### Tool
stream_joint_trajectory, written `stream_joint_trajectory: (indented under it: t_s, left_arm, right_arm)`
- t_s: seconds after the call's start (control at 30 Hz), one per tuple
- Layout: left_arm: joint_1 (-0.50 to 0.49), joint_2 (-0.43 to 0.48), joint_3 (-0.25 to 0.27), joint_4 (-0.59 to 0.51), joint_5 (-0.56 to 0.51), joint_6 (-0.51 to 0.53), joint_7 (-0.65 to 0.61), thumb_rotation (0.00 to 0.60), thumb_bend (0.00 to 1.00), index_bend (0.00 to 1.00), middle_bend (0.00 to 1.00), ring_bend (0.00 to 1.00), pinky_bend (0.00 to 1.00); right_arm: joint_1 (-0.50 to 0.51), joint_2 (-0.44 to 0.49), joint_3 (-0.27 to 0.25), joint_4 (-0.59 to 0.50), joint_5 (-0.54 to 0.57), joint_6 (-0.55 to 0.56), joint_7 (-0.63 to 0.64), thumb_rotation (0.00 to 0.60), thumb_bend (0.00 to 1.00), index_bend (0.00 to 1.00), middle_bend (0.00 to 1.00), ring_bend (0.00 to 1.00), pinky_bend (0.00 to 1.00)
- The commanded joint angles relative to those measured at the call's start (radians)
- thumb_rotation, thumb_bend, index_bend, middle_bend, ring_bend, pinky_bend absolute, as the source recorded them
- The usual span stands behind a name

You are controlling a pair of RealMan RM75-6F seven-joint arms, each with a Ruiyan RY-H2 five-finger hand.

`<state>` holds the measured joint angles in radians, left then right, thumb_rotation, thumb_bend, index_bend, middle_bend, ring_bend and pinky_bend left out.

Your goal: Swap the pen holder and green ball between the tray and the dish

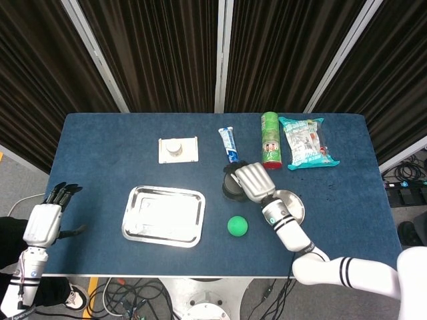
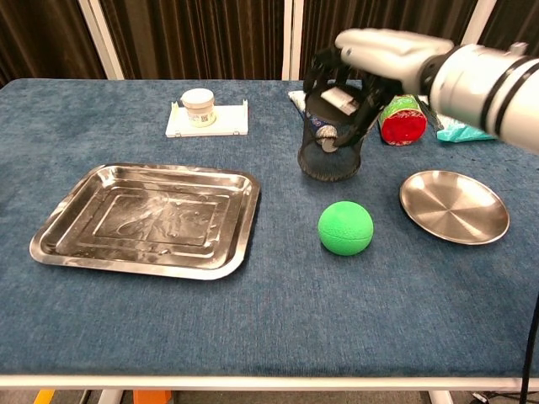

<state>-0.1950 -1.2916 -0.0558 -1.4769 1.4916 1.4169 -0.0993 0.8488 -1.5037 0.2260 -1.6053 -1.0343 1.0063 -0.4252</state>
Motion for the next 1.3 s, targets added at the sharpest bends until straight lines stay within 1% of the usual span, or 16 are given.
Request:
stream_joint_trajectory:
  t_s: [0.03,0.17,0.23,0.33,0.43,0.53,0.73,0.93,1.0,1.1,1.13,1.17,1.27,1.3]
  left_arm:
    - [-0.002,-0.001,0.0,-0.002,0.001,-0.004,0.002,0.6,0.01,0.19,0.14,0.07,0.32]
    - [-0.008,-0.006,-0.001,-0.006,0.006,-0.006,0.008,0.6,0.01,0.19,0.14,0.07,0.32]
    - [-0.011,-0.007,-0.001,-0.01,0.011,-0.005,0.013,0.6,0.01,0.19,0.14,0.07,0.32]
    - [-0.012,-0.009,0.0,-0.015,0.016,-0.003,0.019,0.6,0.01,0.19,0.14,0.07,0.32]
    - [-0.014,-0.01,0.0,-0.017,0.014,-0.008,0.023,0.6,0.01,0.19,0.14,0.07,0.32]
    - [-0.016,-0.01,0.003,-0.017,0.013,-0.015,0.025,0.6,0.01,0.19,0.14,0.07,0.32]
    - [-0.019,-0.013,0.003,-0.015,0.01,-0.021,0.028,0.6,0.01,0.19,0.14,0.07,0.32]
    - [-0.021,-0.014,0.005,-0.012,0.007,-0.026,0.028,0.6,0.01,0.19,0.14,0.07,0.32]
    - [-0.021,-0.015,0.006,-0.011,0.006,-0.028,0.027,0.6,0.01,0.19,0.14,0.07,0.32]
    - [-0.02,-0.015,0.006,-0.011,0.006,-0.027,0.027,0.6,0.01,0.19,0.14,0.07,0.32]
    - [-0.02,-0.014,0.006,-0.012,0.007,-0.026,0.026,0.6,0.01,0.19,0.14,0.07,0.32]
    - [-0.02,-0.014,0.006,-0.013,0.008,-0.024,0.026,0.6,0.01,0.19,0.14,0.07,0.32]
    - [-0.021,-0.012,0.006,-0.017,0.014,-0.021,0.026,0.6,0.01,0.19,0.14,0.07,0.32]
    - [-0.022,-0.012,0.007,-0.019,0.016,-0.021,0.026,0.6,0.01,0.19,0.14,0.07,0.32]
  right_arm:
    - [-0.08,0.104,-0.022,-0.118,-0.083,0.106,0.021,0.6,0.15,0.53,0.4,0.35,0.56]
    - [-0.155,0.208,-0.068,-0.211,-0.111,0.168,0.008,0.6,0.15,0.53,0.4,0.35,0.56]
    - [-0.191,0.247,-0.096,-0.239,-0.115,0.186,0.005,0.6,0.15,0.53,0.4,0.35,0.56]
    - [-0.228,0.274,-0.129,-0.245,-0.119,0.191,0.018,0.6,0.15,0.53,0.4,0.35,0.56]
    - [-0.253,0.276,-0.153,-0.229,-0.115,0.179,0.041,0.6,0.15,0.53,0.4,0.35,0.56]
    - [-0.267,0.264,-0.165,-0.206,-0.108,0.161,0.057,0.6,0.15,0.53,0.4,0.35,0.56]
    - [-0.275,0.226,-0.17,-0.155,-0.097,0.123,0.077,0.6,0.15,0.53,0.4,0.34,0.56]
    - [-0.272,0.196,-0.161,-0.122,-0.078,0.092,0.082,0.6,0.14,0.52,0.4,0.34,0.55]
    - [-0.272,0.193,-0.158,-0.118,-0.08,0.085,0.087,0.6,0.13,0.46,0.36,0.31,0.52]
    - [-0.272,0.195,-0.154,-0.117,-0.092,0.078,0.103,0.6,0.1,0.31,0.26,0.18,0.42]
    - [-0.272,0.199,-0.153,-0.118,-0.1,0.072,0.111,0.6,0.08,0.23,0.21,0.12,0.37]
    - [-0.273,0.202,-0.154,-0.119,-0.106,0.07,0.117,0.6,0.06,0.18,0.18,0.08,0.33]
    - [-0.278,0.215,-0.153,-0.125,-0.125,0.064,0.141,0.6,0.01,0.06,0.11,0.01,0.24]
    - [-0.281,0.221,-0.151,-0.129,-0.131,0.066,0.149,0.6,0.0,0.03,0.1,0.0,0.23]
